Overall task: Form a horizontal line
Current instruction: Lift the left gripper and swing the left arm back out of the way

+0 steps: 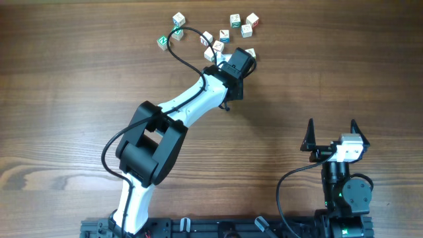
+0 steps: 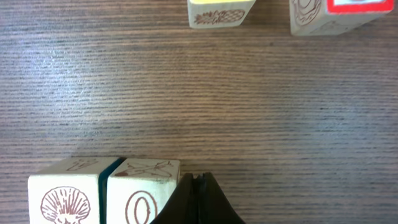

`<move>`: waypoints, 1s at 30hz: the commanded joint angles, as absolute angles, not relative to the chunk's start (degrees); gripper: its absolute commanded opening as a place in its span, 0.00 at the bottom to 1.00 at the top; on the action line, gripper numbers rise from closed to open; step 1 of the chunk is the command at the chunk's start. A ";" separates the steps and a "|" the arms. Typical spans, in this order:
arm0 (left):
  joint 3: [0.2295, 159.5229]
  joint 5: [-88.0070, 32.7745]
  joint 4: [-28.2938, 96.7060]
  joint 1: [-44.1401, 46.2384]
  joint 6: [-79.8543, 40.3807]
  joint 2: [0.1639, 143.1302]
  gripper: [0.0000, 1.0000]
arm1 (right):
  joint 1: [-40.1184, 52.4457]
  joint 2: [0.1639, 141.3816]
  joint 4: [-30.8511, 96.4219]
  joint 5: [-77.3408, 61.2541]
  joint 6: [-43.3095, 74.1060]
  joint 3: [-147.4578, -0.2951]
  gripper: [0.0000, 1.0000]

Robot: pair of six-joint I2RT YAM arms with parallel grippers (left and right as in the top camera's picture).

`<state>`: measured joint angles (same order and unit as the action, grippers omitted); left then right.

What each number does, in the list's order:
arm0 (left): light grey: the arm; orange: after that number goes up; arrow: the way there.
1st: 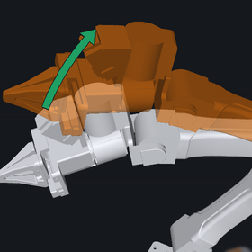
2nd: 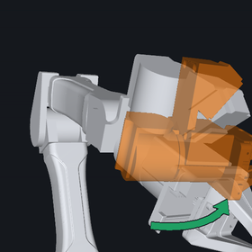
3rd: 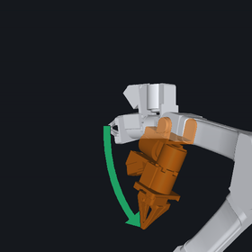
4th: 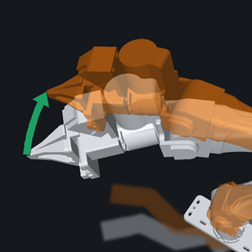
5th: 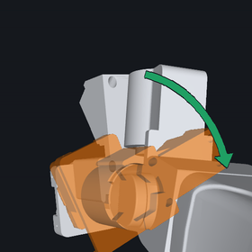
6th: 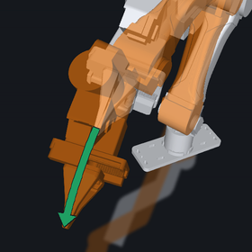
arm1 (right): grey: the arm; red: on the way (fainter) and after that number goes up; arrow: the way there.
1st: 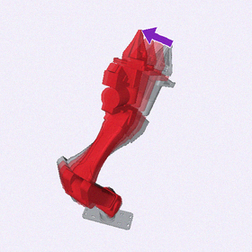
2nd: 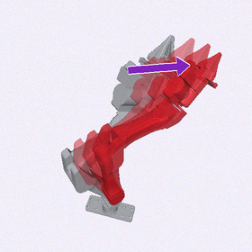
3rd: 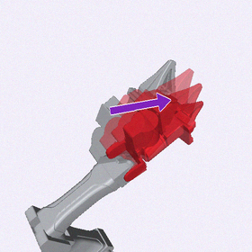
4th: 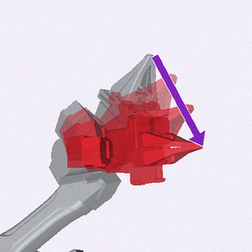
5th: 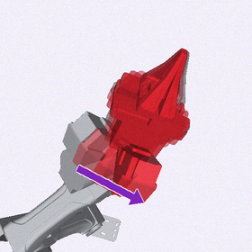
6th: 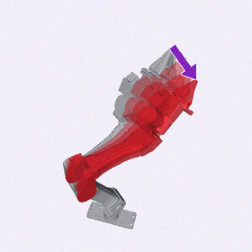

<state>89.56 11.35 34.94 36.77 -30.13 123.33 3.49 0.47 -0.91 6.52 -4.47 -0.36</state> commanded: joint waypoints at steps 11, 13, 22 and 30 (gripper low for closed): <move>89.12 13.63 34.50 36.07 -30.50 123.55 0.04 | 3.57 0.58 -1.13 7.64 -5.17 -0.30 1.00; 89.12 14.09 34.50 36.10 -30.50 123.55 0.04 | 3.57 0.58 -1.13 7.64 -5.19 -0.30 1.00; 89.14 14.66 34.33 36.10 -30.52 123.55 0.05 | 3.57 0.58 -1.15 7.64 -5.17 -0.30 1.00; 89.14 10.41 35.18 36.16 -30.50 123.55 0.04 | 3.57 0.58 -1.13 7.64 -5.19 -0.30 1.00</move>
